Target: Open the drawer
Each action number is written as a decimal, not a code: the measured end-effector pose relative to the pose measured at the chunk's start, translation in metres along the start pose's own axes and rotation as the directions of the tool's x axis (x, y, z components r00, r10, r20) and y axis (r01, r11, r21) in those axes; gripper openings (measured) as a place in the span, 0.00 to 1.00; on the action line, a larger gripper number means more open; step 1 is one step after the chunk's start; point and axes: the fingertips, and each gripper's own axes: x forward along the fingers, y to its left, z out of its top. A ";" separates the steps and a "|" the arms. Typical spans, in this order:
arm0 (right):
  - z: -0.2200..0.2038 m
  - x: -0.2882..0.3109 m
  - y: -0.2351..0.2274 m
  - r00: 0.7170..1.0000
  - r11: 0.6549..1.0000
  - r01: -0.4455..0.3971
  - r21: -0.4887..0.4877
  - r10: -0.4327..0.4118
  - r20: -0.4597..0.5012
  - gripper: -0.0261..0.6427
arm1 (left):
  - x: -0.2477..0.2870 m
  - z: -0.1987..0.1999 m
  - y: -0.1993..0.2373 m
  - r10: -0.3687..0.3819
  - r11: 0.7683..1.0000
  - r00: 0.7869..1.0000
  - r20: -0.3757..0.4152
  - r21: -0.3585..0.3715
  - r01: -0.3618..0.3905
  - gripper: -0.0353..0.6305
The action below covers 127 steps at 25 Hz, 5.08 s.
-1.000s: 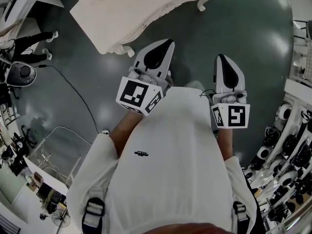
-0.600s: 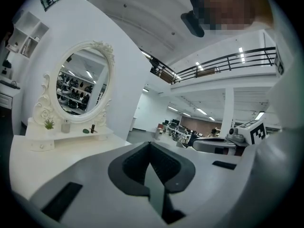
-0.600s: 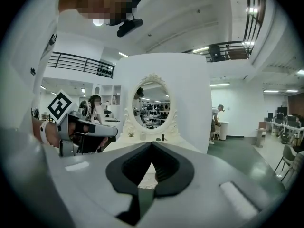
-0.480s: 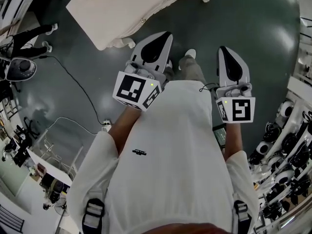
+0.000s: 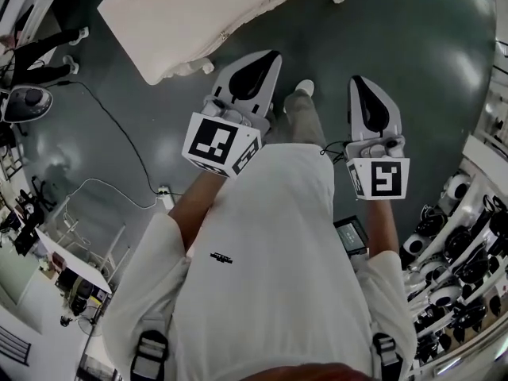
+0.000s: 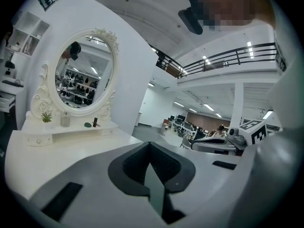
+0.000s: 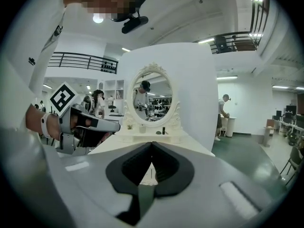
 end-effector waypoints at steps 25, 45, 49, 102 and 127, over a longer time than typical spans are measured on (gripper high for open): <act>-0.086 0.118 -0.093 0.998 0.993 -0.070 0.097 0.070 0.010 0.13 | 0.123 -0.046 0.042 0.098 0.995 0.990 -0.100 0.010 -0.097 0.07; -0.148 0.198 -0.134 0.994 0.986 -0.089 0.138 0.096 -0.046 0.20 | 0.179 -0.104 0.069 0.168 0.983 0.974 -0.154 -0.052 -0.178 0.07; -0.156 0.211 -0.136 0.993 0.986 -0.092 0.136 0.101 -0.060 0.20 | 0.182 -0.109 0.079 0.184 0.979 0.969 -0.162 -0.058 -0.196 0.07; -0.327 0.338 -0.171 0.947 0.993 -0.117 0.003 0.113 -0.301 0.33 | 0.209 -0.166 0.110 0.252 0.964 0.938 -0.237 -0.029 -0.266 0.07; -0.347 0.308 -0.185 0.935 0.997 -0.079 -0.008 0.071 -0.347 0.24 | 0.200 -0.166 0.085 0.215 0.974 0.949 -0.230 -0.014 -0.224 0.07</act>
